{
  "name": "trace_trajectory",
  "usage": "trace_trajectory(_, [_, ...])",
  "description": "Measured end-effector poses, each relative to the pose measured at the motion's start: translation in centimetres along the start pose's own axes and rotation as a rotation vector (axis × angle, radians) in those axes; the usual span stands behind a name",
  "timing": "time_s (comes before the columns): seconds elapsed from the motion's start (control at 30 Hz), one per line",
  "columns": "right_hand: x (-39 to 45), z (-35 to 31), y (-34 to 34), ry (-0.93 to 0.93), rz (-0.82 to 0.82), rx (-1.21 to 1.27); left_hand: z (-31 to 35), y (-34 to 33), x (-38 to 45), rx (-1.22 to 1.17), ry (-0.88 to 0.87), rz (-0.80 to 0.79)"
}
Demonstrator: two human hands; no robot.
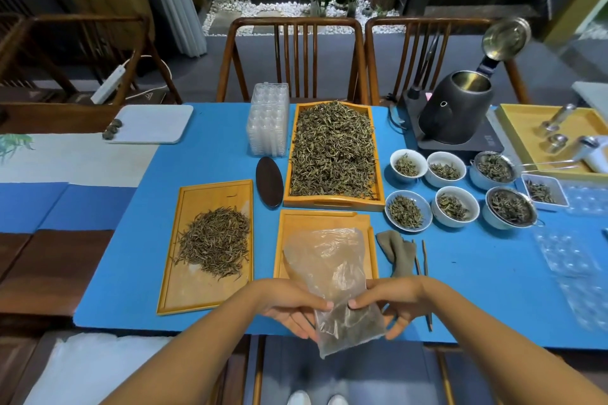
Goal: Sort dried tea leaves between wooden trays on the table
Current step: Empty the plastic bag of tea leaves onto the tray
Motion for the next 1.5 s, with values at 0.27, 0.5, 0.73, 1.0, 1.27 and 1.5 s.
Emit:
trace_trajectory(0.27, [-0.7,-0.5,0.9,-0.056,-0.030,0.030,1.0,-0.1,-1.0,0.004,-0.019,-0.024])
trace_trajectory(0.5, [-1.4,-1.2,1.6,-0.017,-0.009,0.061,1.8,0.5,-1.6,-0.035,-0.064,0.016])
trace_trajectory(0.73, [-1.6,-2.1,2.3,0.044,0.040,0.091,2.4,1.3,-1.9,-0.096,-0.081,0.092])
trace_trajectory(1.0, [-2.1,-4.7,3.1,0.150,0.106,0.137,3.7,2.6,-2.3,-0.194,-0.133,0.202])
trace_trajectory(1.27, [-2.3,-6.4,3.9,0.127,0.103,0.075,4.4,3.8,-2.1,-0.240,-0.117,0.268])
trace_trajectory(1.5, [-2.5,-7.8,4.2,0.094,0.072,0.079,5.3,4.4,-2.1,-0.277,-0.098,0.268])
Point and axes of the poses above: each hand's wrist, its own x-axis towards the middle knuckle, its own y-axis out of the back of the hand, z = x × y, the point moved 4 cm from there along x, towards the middle knuckle, and after that the axes turned 11 degrees about x, right-handed, at the moved point
